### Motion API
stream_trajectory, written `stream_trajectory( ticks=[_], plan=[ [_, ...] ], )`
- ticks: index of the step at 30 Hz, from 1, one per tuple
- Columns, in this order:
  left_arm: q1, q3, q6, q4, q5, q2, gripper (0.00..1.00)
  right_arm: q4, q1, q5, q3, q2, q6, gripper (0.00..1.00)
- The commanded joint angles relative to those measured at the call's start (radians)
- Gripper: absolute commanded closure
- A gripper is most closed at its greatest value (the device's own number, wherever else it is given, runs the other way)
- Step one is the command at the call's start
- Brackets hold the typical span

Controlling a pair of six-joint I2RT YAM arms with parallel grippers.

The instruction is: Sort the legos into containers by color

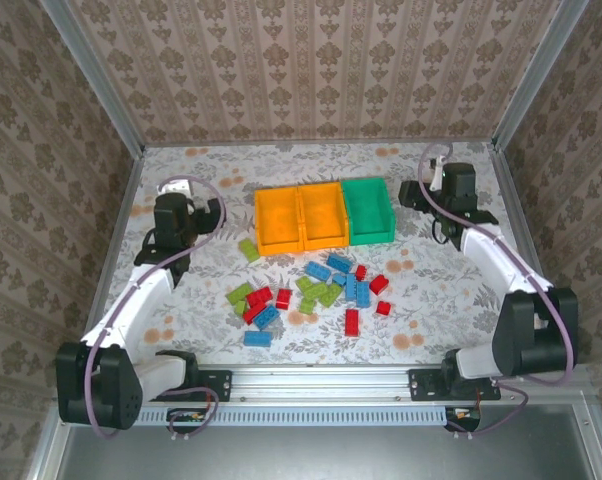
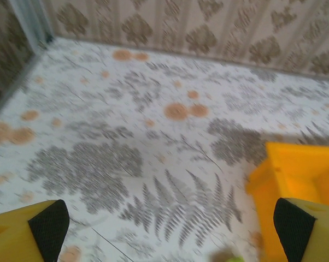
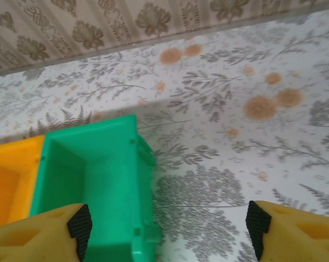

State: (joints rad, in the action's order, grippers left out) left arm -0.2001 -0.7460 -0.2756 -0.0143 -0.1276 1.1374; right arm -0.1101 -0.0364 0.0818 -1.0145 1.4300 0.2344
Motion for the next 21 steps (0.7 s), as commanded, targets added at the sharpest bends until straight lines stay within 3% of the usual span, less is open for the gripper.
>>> stream_trajectory(
  ticks=[1,7,15,21],
  plan=[
    [-0.061,-0.024,-0.067,-0.104,0.074,0.022,0.0,-0.22,-0.037,0.068,-0.146,0.122,0.014,0.26],
    [-0.128,-0.001,-0.082,-0.098,0.095,0.051,0.0,-0.334,-0.092,0.057,-0.253,0.266,-0.002,0.28],
    [-0.13,0.008,-0.077,-0.137,0.082,0.053,0.0,-0.377,-0.125,0.013,-0.338,0.417,0.008,0.32],
    [-0.128,0.017,-0.082,-0.157,0.071,0.056,0.0,-0.408,-0.129,-0.023,-0.389,0.515,0.014,0.41]
  ],
)
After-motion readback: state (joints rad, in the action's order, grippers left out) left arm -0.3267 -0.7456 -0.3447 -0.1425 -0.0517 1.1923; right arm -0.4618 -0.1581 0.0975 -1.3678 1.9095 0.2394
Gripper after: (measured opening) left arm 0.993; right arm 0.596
